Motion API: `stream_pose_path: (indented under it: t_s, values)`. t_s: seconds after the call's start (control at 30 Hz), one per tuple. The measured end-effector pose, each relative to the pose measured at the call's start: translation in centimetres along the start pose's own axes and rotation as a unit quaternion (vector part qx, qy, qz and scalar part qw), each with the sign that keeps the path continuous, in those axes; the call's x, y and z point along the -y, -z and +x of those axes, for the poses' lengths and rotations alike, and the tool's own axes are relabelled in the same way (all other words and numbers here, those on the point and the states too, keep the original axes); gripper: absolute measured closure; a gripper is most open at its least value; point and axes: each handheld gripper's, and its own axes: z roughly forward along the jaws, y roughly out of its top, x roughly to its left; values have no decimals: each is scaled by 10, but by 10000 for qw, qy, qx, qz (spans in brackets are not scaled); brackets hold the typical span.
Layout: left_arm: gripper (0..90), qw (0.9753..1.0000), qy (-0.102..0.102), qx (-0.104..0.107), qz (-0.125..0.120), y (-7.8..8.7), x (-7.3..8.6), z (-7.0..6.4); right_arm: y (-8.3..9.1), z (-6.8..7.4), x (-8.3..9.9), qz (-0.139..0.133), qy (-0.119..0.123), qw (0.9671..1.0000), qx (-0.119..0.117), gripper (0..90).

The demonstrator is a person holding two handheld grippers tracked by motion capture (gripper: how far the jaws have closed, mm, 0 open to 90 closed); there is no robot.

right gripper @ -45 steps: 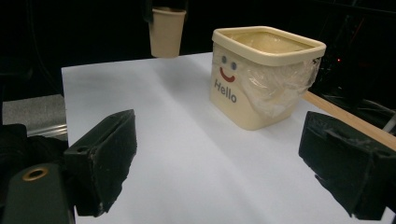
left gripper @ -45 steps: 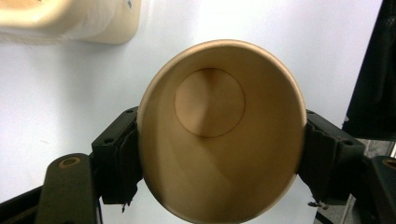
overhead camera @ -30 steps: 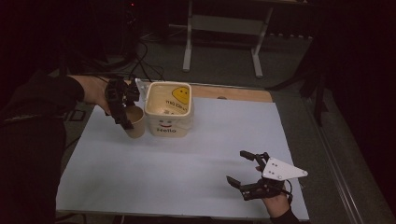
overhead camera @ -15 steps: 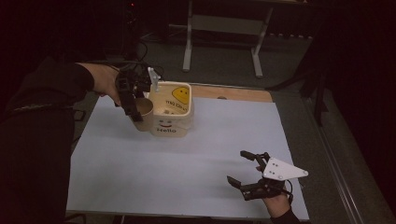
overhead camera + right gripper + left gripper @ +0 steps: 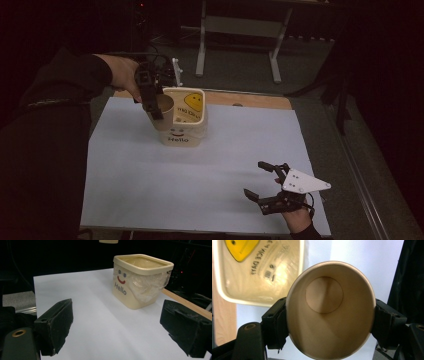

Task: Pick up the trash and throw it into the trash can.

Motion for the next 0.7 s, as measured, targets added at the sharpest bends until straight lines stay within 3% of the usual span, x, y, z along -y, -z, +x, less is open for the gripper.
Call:
stream_pose_path:
  t_s: [0.33, 0.53, 0.57, 0.7]
  values:
    - [263, 9991, -135, -192, -358, 22, -10, 7, 1, -1, 1, -5, -16, 10000, -1, 112]
    - [264, 9994, -117, -128, -285, 22, -14, 12, 1, -1, 1, 6, -33, 10000, -13, 112]
    - [264, 9991, -215, -179, -308, 22, -14, 14, 1, -1, 1, 6, -36, 10000, -16, 112]
    - [264, 9990, -261, -210, -298, 17, -15, 18, 1, -1, 1, 8, -27, 10000, -19, 112]
